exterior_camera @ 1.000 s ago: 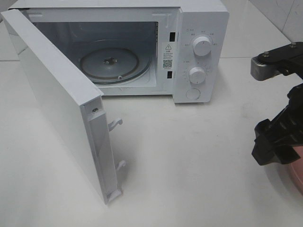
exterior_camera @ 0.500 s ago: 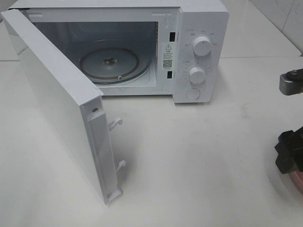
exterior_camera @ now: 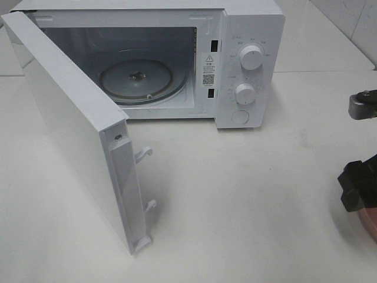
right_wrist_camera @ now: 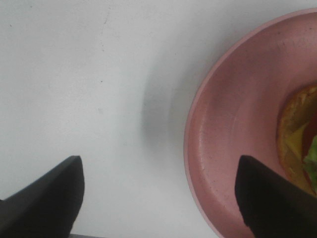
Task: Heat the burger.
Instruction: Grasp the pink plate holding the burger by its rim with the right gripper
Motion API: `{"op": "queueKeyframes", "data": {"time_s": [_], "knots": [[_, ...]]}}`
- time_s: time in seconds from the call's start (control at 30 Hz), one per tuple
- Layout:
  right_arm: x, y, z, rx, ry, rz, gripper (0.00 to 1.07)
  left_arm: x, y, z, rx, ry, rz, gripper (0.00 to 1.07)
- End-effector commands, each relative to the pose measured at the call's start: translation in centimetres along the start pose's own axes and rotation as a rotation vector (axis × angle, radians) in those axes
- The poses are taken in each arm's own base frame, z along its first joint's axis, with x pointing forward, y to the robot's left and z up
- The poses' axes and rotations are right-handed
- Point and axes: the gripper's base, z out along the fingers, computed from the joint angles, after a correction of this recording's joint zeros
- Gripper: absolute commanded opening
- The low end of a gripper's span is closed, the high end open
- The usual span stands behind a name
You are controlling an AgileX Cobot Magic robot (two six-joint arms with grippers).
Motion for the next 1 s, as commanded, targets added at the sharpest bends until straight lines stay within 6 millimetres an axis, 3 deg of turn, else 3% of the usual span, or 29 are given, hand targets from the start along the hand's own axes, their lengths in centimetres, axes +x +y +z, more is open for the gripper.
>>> {"op": "queueKeyframes", "data": {"time_s": [0.03,0.53,1.0], "knots": [[-0.5,0.0,1.6,0.004,0.026,-0.007,0.8,0.1,0.0,-0.3,0.005,-0.032,-0.001,1.0],[-1.4,-0.8,5.8,0.031,0.109,0.02,0.79,0.1,0.0,-0.3,0.005,-0.032,-0.001,1.0],[-1.7,-1.9,8.4,0.046,0.15,0.046,0.78,0.1,0.0,-0.3,0.005,-0.032,-0.001,1.0]]}}
